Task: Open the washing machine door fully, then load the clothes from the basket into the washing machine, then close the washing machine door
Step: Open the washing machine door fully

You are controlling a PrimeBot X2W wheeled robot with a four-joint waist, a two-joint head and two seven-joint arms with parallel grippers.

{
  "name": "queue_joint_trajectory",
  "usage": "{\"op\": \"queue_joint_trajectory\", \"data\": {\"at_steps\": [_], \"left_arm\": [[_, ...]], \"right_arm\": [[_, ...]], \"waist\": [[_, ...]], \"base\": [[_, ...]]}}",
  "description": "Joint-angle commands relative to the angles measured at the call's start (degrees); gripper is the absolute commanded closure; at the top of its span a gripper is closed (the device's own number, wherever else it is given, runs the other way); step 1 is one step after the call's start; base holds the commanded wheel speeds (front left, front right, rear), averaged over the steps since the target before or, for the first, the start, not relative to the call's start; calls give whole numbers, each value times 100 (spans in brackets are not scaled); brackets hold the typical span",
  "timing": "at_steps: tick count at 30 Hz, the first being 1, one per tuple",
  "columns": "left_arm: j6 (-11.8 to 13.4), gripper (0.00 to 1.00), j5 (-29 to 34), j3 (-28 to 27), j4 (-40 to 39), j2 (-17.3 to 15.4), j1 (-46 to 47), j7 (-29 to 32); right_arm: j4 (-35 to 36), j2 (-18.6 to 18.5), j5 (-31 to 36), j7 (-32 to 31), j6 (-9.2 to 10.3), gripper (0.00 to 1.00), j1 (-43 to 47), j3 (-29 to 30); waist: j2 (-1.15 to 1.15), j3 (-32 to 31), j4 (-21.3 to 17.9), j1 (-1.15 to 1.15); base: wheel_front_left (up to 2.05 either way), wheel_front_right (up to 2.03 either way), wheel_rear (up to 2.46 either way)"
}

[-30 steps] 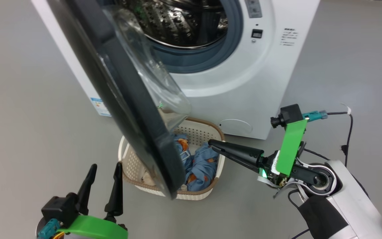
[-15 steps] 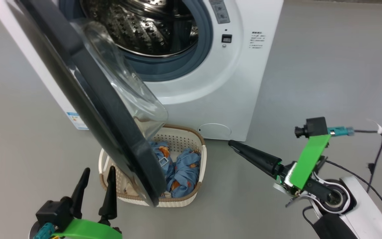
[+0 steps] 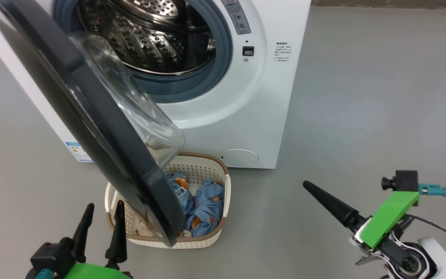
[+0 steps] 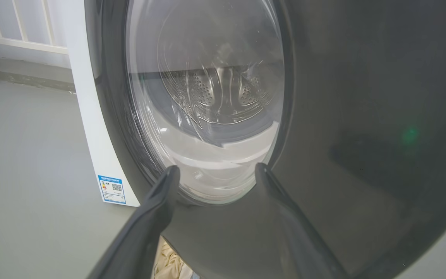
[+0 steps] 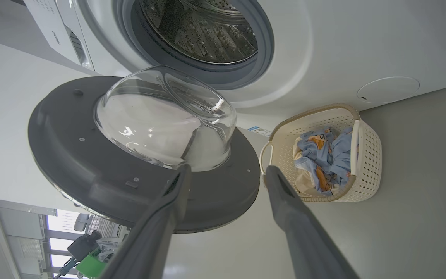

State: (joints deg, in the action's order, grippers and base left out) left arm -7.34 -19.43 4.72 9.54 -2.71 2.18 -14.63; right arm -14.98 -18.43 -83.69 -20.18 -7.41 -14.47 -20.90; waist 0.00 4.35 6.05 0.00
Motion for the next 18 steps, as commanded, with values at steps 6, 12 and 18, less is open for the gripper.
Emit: {"op": "queue_joint_trajectory", "data": {"at_steps": [6, 12, 18], "left_arm": [[-14, 0, 16, -259, -176, -86, -69, -37], [-14, 0, 26, -283, -182, -92, -153, -37], [-14, 0, 29, -298, -181, -100, -195, -37]], "right_arm": [[43, -378, 216, 705, -8, 0, 197, -249], [-174, -588, 437, 1646, -8, 0, 291, -437], [-456, -828, 771, 2663, -8, 0, 319, -832]], "waist": [[0, -67, -102, 0], [0, -141, -160, 0], [0, -196, -167, 0]], "base": [[0, 0, 0], [0, 0, 0], [0, 0, 0]]}}
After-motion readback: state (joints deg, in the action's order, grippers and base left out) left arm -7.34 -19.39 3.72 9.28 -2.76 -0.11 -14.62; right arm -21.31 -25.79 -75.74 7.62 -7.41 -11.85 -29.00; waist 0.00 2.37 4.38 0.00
